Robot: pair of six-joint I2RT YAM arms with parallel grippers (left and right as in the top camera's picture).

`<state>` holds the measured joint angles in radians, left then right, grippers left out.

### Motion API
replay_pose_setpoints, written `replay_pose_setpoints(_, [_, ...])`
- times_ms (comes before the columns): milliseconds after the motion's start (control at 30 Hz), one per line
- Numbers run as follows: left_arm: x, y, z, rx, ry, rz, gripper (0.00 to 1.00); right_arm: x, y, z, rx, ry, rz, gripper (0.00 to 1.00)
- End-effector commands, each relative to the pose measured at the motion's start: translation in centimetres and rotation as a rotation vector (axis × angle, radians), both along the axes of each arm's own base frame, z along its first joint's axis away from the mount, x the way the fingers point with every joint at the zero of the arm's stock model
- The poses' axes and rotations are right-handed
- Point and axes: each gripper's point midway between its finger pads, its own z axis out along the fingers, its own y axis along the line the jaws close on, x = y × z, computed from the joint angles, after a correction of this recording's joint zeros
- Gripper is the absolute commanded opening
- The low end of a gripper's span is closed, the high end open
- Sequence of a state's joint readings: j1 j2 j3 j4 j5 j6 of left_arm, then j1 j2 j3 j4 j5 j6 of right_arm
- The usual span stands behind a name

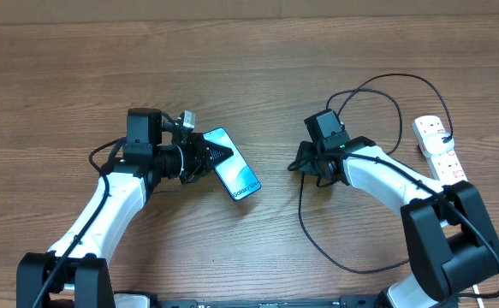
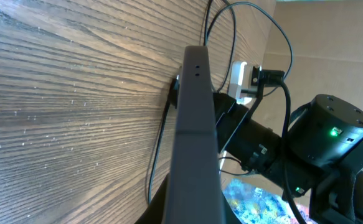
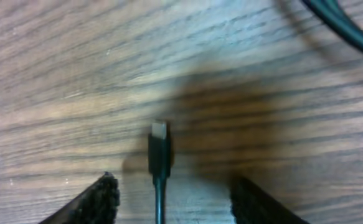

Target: Plug charger to phone and switch on socket

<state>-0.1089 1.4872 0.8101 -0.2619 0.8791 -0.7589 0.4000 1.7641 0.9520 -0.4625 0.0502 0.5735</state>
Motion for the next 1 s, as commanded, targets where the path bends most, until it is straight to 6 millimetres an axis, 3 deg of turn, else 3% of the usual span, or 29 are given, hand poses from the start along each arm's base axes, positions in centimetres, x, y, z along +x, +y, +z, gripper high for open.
replay_pose_setpoints(0, [0.1, -0.2, 0.8, -0.028, -0.014, -0.015, 0.04, 0.1, -0.3, -0.9, -0.033, 0.004, 0.009, 0.56])
replay_pose_setpoints(167, [-0.1, -0.4, 1.1, -0.046, -0.011, -0.028, 0.04, -0.1, 0.0, -1.4, -0.022, 0.017, -0.002, 0.52])
replay_pose_setpoints(267, [-0.2, -0.5, 1.2, -0.054, -0.010, -0.034, 0.04, -0.1, 0.3, -1.4, -0.021, 0.014, 0.005, 0.36])
replay_pose_setpoints(367, [-0.2, -0.5, 1.2, -0.055, -0.006, -0.032, 0.04, -0.5, 0.9, -1.4, -0.024, 0.020, 0.028, 0.31])
replay_pose_setpoints(433, [-0.3, -0.5, 1.2, -0.057, -0.004, -0.033, 0.04, -0.8, 1.4, -1.4, -0.022, 0.021, 0.031, 0.22])
replay_pose_setpoints(467, [-0.4, -0.6, 1.2, -0.062, -0.001, -0.037, 0.04, -0.8, 1.3, -1.4, -0.025, 0.024, 0.006, 0.13])
replay_pose_setpoints(533, [-0.6, -0.8, 1.5, -0.082, 0.000, -0.053, 0.04, -0.9, 1.0, -1.5, -0.022, 0.034, -0.037, 0.04])
replay_pose_setpoints(667, [-0.8, -1.0, 1.7, -0.096, 0.001, -0.063, 0.04, -0.6, 1.4, -1.1, 0.054, 0.058, -0.010, 0.04])
replay_pose_setpoints(833, [-0.8, -1.0, 1.8, -0.095, -0.019, -0.077, 0.04, 0.3, 1.0, 1.6, 0.098, 0.050, 0.160, 0.04])
replay_pose_setpoints(967, [-0.8, -1.6, 3.4, -0.151, -0.126, -0.152, 0.04, -1.2, 2.7, 7.0, 0.286, 0.038, 0.358, 0.04])
